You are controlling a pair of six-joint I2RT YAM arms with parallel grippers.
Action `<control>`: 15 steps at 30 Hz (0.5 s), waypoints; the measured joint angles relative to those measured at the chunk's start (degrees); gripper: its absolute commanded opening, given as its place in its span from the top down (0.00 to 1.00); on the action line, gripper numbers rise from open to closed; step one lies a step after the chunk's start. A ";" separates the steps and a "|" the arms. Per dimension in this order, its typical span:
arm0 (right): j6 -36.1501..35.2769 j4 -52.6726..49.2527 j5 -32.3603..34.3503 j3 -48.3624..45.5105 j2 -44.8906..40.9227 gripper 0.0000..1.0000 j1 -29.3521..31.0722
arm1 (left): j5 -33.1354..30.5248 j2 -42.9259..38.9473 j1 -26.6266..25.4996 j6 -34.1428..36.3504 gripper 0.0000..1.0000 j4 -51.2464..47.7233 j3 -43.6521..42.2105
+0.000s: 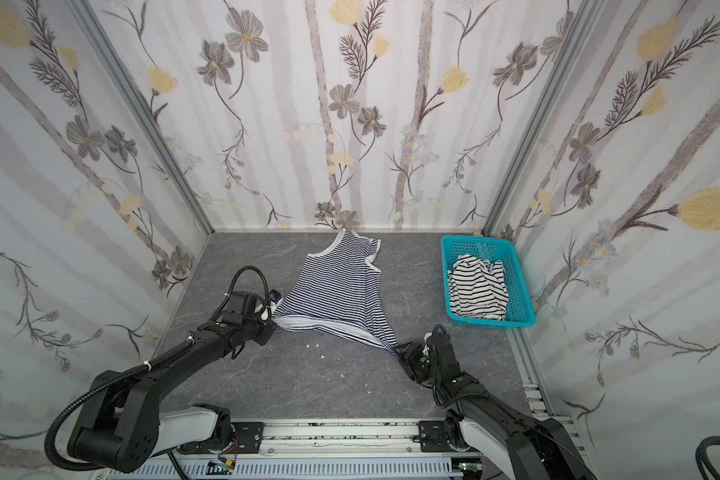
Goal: Fold and stack the tank tops
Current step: 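Grasp the hem corner with the right gripper while left gripper holds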
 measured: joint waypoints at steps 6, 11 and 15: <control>0.22 0.35 -0.26 -0.15 -1.01 0.58 -1.05 | -0.02 0.00 0.00 -0.13 1.00 0.00 0.07; 0.22 0.33 -0.04 -0.63 -1.86 0.60 -2.45 | 0.02 0.04 0.00 -0.46 1.00 0.00 0.07; 0.20 0.79 -0.17 -0.63 -0.92 0.61 -3.30 | 0.17 0.13 0.00 -0.96 1.00 0.02 0.07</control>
